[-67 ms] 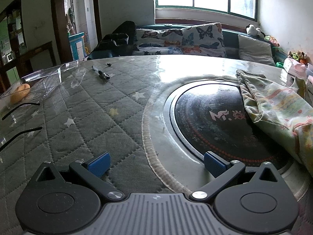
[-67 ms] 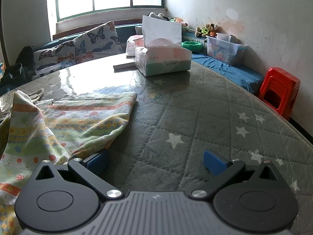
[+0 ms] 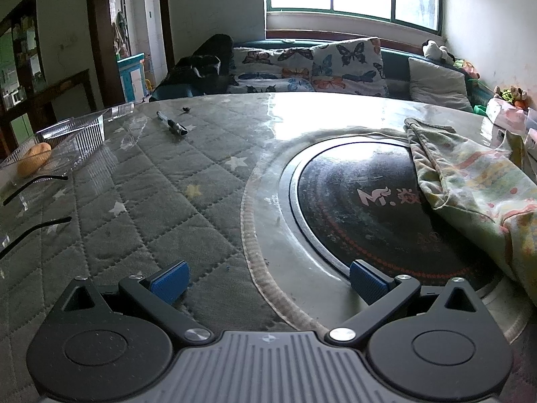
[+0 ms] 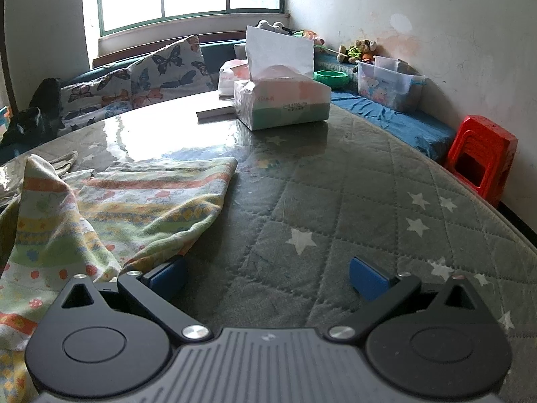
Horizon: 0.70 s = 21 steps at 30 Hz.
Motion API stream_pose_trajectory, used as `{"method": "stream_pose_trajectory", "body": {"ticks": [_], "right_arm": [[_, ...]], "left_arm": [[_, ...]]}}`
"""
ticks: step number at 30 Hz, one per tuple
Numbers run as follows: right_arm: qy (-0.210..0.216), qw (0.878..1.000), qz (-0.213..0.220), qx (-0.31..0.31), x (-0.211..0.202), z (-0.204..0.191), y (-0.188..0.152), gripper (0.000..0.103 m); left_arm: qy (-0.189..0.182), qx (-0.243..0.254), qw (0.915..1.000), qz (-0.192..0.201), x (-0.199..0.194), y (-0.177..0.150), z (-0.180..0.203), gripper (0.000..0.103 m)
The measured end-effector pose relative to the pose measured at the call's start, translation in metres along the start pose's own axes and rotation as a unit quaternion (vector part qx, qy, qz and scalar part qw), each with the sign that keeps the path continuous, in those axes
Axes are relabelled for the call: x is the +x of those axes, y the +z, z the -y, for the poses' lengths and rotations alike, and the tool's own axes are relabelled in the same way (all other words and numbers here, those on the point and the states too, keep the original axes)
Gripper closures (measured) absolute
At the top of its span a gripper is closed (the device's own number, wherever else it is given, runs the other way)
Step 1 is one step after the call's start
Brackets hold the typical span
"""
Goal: Fold clothes
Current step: 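Move both tools toward the crumpled patterned shirt on the table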
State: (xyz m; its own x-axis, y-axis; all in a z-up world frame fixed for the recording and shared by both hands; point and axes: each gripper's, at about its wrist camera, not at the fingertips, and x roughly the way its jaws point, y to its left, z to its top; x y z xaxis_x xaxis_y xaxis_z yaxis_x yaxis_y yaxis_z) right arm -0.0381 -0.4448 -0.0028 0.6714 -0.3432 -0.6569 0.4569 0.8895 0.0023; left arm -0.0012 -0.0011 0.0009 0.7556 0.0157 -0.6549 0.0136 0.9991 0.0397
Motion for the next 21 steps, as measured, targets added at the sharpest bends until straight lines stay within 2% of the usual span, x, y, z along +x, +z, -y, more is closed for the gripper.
{"method": "stream_pose_trajectory", "body": {"ticks": [3,9,21], "right_arm": [[0.009,1.000,-0.003,0.002,-0.003,0.001,-0.002,0.000],[0.026,1.000,-0.001,-0.004,-0.015,0.003,-0.009,0.000],[0.058,0.997,0.019,-0.047,-0.076,-0.005,-0.037,0.000]], "left_arm": [[0.005,0.007,0.9999,-0.015,-0.001,0.001,0.007,0.000],[-0.020,-0.019,0.9994,-0.020,-0.017,-0.003,0.017,0.000],[-0.066,-0.019,0.9969,-0.039,-0.052,-0.020,0.056,0.000]]}}
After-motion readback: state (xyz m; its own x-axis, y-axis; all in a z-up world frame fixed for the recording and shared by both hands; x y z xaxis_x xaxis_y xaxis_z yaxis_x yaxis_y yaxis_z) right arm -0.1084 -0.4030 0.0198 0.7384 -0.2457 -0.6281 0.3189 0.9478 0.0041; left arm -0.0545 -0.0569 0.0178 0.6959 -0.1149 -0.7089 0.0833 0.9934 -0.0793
